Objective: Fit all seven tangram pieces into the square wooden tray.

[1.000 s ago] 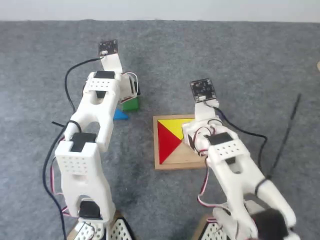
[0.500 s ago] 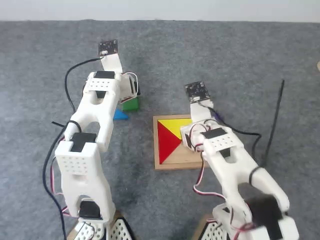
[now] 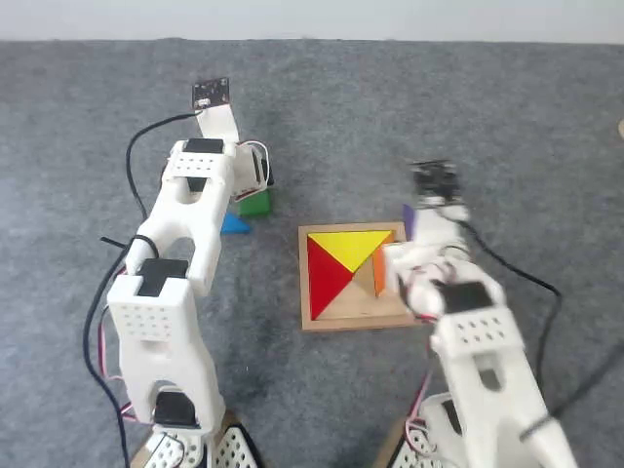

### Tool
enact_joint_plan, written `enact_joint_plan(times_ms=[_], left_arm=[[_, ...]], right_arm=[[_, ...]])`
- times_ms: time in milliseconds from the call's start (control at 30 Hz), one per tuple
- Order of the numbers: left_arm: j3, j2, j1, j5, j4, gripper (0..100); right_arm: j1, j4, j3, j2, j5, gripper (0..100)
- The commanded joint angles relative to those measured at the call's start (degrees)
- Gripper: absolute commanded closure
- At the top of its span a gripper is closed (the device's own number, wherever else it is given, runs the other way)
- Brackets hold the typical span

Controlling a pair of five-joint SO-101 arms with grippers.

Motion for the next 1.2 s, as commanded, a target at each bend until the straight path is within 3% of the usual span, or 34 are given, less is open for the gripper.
enact_joint_plan(times_ms=[0,200,367,600,933,1167], left_arm=[[-1.1,-3.4,0.1,-1.1,1.8,78],[-1.5,-9.8,-0.9,-6.9,10.5,78],[-3.4,-8.4,-1.0,-8.5,16.0,78],[-16.1,4.4,4.5,-6.2,20.3,73],[-46.4,21.9,-0.5,-3.4,36.9,73],[-51.9,26.7,1.2,-3.3,42.2,73]], right_arm=[[5.8,0.7,6.0,-11.0,2.1,80.9],[11.3,6.3,11.6,-18.6,11.1,80.9],[10.7,5.3,15.7,-21.4,15.6,80.9],[9.2,3.6,17.5,-22.2,15.9,80.9],[9.2,2.4,17.8,-22.1,15.9,80.9],[9.2,2.1,17.8,-21.8,16.0,80.9]])
